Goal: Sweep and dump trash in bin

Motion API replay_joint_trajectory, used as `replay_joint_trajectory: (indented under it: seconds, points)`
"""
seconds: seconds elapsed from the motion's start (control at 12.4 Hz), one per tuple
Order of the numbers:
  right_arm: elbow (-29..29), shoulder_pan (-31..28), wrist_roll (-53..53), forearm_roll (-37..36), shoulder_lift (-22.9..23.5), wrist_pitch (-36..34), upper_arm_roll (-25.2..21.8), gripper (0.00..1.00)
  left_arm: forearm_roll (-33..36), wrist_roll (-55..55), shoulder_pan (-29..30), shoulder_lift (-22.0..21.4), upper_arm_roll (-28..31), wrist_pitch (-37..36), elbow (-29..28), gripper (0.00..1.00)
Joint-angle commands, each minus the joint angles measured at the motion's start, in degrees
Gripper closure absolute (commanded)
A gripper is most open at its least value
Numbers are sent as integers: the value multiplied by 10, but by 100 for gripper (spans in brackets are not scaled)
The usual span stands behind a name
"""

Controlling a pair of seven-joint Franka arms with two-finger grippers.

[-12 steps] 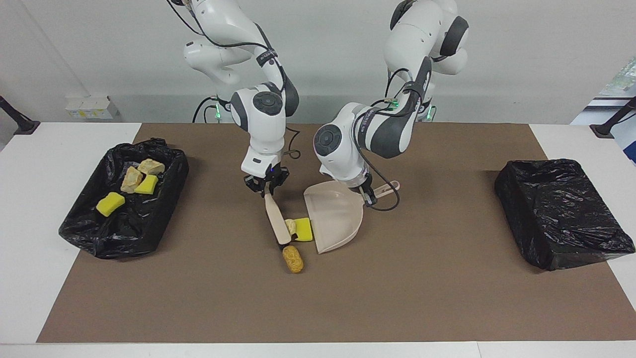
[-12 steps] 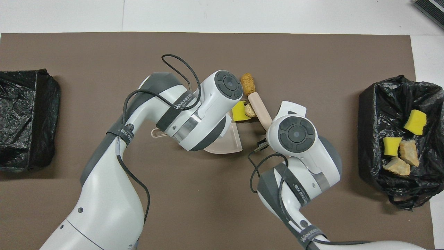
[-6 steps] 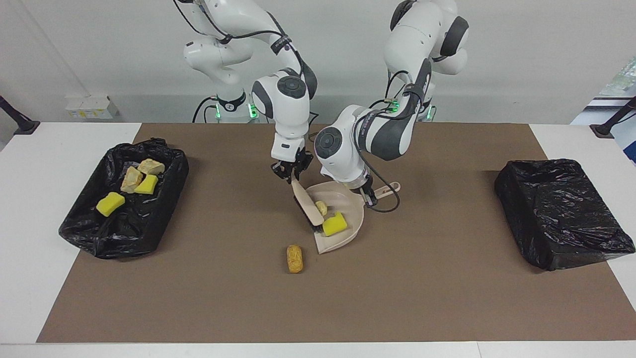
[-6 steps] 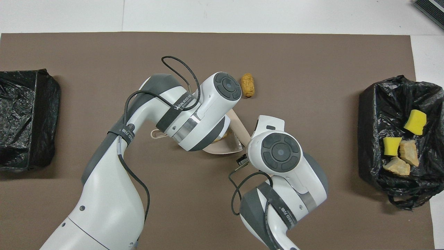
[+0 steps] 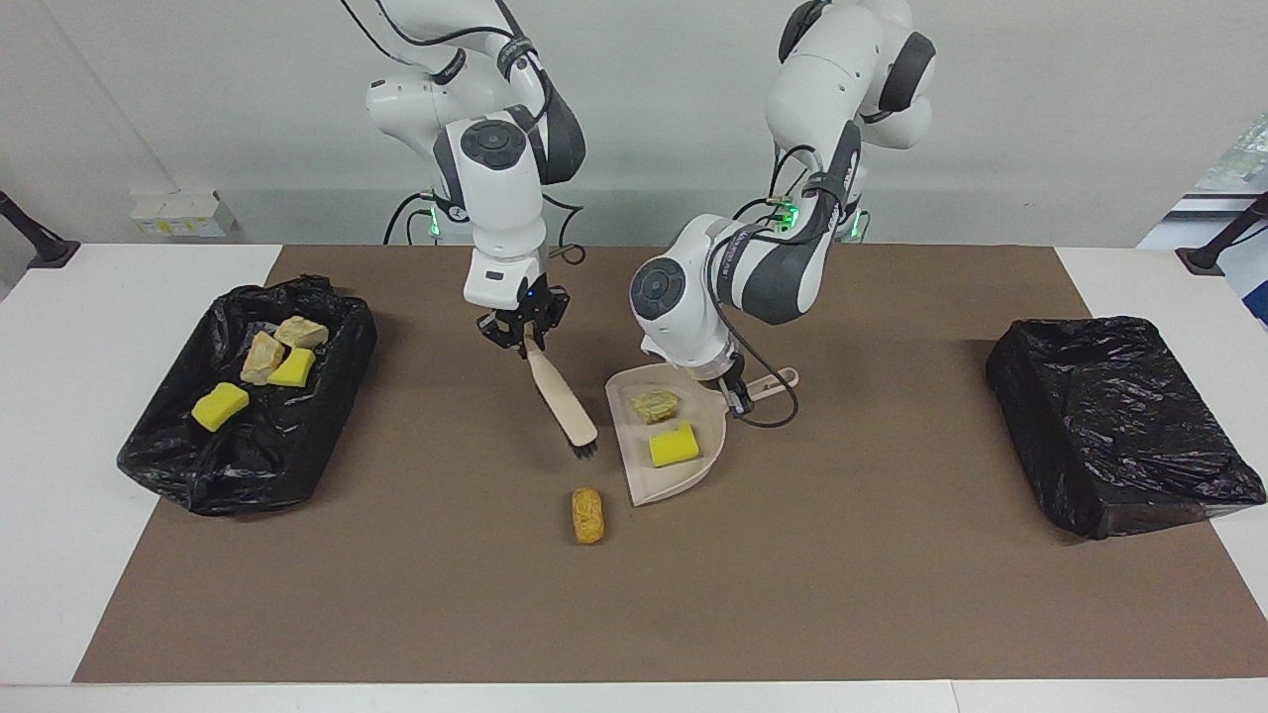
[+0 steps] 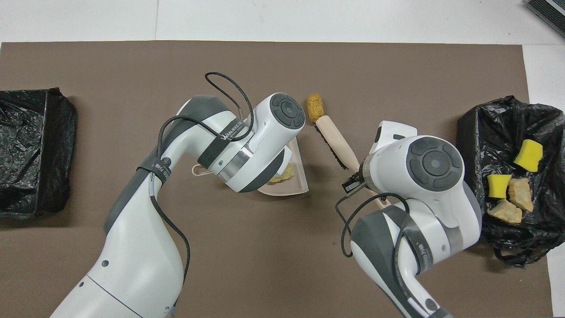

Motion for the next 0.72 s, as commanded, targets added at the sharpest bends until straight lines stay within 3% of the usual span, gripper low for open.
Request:
replay_joint_trajectory:
  seconds: [0.0, 0.64]
  points:
    - [52, -15, -15, 6, 49, -1, 4, 100, 6, -9, 4, -11, -1, 17, -19, 100]
    - [184, -12, 57, -78, 210, 34, 2, 100, -21, -78, 14, -8, 6, -27, -6, 100]
